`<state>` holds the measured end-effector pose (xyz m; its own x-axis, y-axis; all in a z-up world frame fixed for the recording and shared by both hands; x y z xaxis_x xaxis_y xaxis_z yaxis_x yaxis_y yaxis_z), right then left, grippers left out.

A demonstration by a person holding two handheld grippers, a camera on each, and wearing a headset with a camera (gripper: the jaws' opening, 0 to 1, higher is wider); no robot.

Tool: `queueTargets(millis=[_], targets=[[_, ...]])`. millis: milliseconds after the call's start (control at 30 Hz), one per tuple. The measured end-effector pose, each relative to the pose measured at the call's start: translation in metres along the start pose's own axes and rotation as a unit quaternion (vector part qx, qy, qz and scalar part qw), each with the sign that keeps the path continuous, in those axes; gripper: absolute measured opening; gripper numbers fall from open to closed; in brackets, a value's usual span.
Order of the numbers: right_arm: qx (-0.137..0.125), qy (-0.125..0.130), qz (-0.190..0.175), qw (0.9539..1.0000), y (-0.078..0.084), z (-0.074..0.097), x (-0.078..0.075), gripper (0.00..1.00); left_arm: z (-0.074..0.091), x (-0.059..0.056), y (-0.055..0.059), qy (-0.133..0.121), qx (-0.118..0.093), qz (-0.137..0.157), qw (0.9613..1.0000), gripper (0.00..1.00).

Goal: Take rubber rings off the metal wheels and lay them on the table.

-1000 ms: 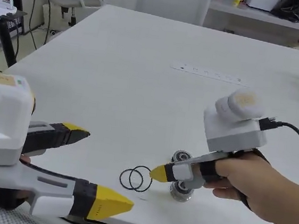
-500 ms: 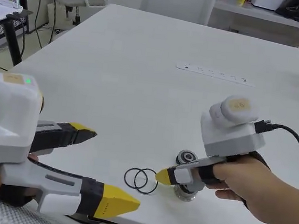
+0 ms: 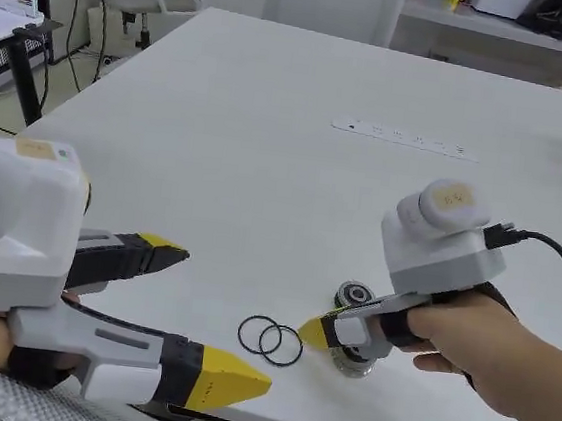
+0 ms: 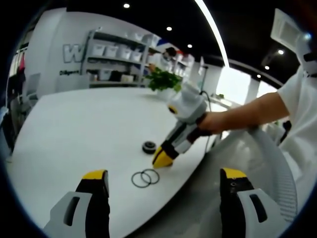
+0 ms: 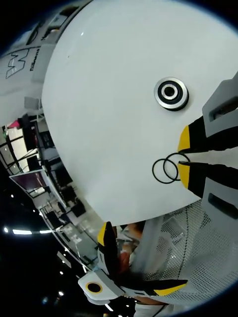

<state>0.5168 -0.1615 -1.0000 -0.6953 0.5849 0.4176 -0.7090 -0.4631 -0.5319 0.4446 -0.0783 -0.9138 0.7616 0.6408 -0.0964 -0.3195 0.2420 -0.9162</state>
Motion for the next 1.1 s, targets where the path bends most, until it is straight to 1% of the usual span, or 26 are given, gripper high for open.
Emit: queueTargets(millis=[133, 267, 400, 667, 767, 900, 933, 1000, 1033, 1067, 1100], targets=[[-0.006, -0.004, -0.001, 1.0000, 0.001, 0.006, 0.003, 0.06, 0.000, -0.001, 0.000, 0.003, -0.004, 0.003, 1.0000, 0.94], [-0.007, -0.005, 0.007, 0.9999, 0.003, 0.012, 0.007, 0.08, 0.000, -0.001, -0.001, 0.005, -0.008, 0.006, 0.9999, 0.94], [-0.014, -0.014, 0.008, 0.9998, 0.003, 0.020, 0.015, 0.12, 0.000, -0.002, -0.001, 0.008, -0.012, 0.010, 0.9998, 0.94], [-0.012, -0.019, 0.042, 0.9989, 0.004, 0.037, 0.032, 0.24, 0.000, -0.002, -0.002, 0.010, -0.014, 0.011, 0.9998, 0.93], [-0.011, -0.020, 0.061, 0.9979, 0.004, 0.046, 0.040, 0.28, 0.000, -0.004, -0.002, 0.016, -0.012, 0.011, 0.9997, 0.93], [-0.007, -0.022, 0.089, 0.9958, 0.007, 0.059, 0.048, 0.33, 0.000, -0.003, -0.001, 0.013, -0.011, 0.013, 0.9998, 0.93], [-0.009, -0.022, 0.090, 0.9956, 0.007, 0.062, 0.050, 0.34, 0.000, -0.003, -0.001, 0.013, -0.010, 0.013, 0.9998, 0.92], [-0.013, -0.027, 0.096, 0.9949, 0.006, 0.069, 0.051, 0.36, 0.003, 0.004, 0.000, 0.001, -0.007, 0.013, 0.9999, 0.93], [-0.015, -0.028, 0.100, 0.9945, 0.006, 0.072, 0.051, 0.36, 0.005, 0.006, 0.002, -0.004, -0.005, 0.005, 1.0000, 0.94], [-0.020, -0.028, 0.107, 0.9937, 0.003, 0.076, 0.050, 0.37, 0.008, 0.010, 0.004, -0.011, -0.001, 0.009, 0.9999, 0.96], [-0.025, -0.027, 0.112, 0.9930, 0.000, 0.078, 0.049, 0.38, 0.010, 0.014, 0.004, -0.024, -0.004, 0.018, 0.9995, 0.95]])
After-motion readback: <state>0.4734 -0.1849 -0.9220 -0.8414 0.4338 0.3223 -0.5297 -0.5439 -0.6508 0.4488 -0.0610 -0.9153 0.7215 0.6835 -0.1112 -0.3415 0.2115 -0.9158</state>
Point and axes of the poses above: the centre of the closed fingertips' face, and the gripper's own axes: z roughly backward along the fingers, x roughly to its left, y roughly out of its underside, the point moved 2 cm from there along z, roughly backward along the fingers, and after that the axes turned 9 degrees about -z, right-handed, at the moved point
